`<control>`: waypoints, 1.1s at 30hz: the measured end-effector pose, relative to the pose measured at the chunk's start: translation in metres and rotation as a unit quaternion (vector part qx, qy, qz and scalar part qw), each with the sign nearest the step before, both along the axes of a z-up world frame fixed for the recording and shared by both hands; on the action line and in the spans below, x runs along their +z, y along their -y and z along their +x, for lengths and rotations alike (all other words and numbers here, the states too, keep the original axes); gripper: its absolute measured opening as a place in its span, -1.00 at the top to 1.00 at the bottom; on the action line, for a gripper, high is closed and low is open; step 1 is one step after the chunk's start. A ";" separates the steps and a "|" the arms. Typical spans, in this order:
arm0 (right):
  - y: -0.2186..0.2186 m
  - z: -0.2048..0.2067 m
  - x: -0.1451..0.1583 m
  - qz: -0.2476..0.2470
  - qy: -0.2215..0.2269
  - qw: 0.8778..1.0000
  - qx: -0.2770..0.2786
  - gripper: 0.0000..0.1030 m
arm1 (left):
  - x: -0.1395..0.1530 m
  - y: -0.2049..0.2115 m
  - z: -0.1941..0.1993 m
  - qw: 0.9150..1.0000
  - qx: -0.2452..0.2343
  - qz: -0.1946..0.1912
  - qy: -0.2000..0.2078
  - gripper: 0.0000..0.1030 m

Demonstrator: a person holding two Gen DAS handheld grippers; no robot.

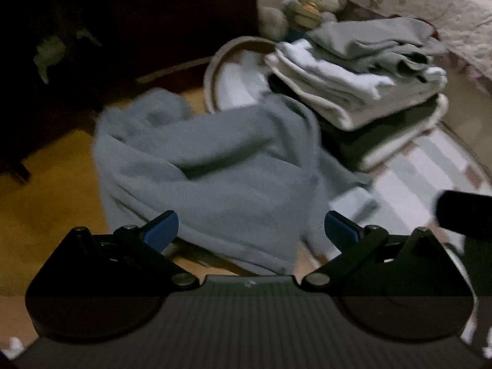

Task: Fold clothes
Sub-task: 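Move both grippers toward the crumpled grey sweatshirt on the floor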

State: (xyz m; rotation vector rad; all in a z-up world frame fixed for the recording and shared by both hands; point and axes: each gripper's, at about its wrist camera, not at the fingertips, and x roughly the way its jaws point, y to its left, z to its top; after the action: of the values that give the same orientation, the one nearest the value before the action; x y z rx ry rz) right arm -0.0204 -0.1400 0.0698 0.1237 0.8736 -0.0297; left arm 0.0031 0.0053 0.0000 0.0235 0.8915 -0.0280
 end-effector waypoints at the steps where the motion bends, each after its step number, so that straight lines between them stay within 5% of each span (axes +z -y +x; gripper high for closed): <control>1: 0.000 0.000 0.000 -0.002 0.002 1.000 0.001 -1.00 | 0.000 -0.004 0.002 1.000 -0.001 -0.008 -0.002 -1.00; 12: -0.002 -0.007 0.003 -0.006 0.022 1.000 -0.004 -1.00 | 0.000 -0.041 0.021 0.996 -0.013 -0.091 -0.025 -1.00; 24: -0.012 -0.009 0.001 0.003 0.036 0.999 0.013 -1.00 | -0.006 -0.040 0.018 0.998 0.020 -0.050 -0.015 -1.00; 33: -0.015 -0.011 0.001 0.009 0.043 0.999 0.012 -1.00 | -0.004 -0.036 0.014 0.998 0.018 -0.057 -0.016 -1.00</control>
State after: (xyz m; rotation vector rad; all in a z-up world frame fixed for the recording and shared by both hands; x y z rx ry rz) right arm -0.0310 -0.1247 0.0709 0.1296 0.7900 0.0064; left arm 0.0171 0.0417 -0.0039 -0.0996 0.9216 -0.0457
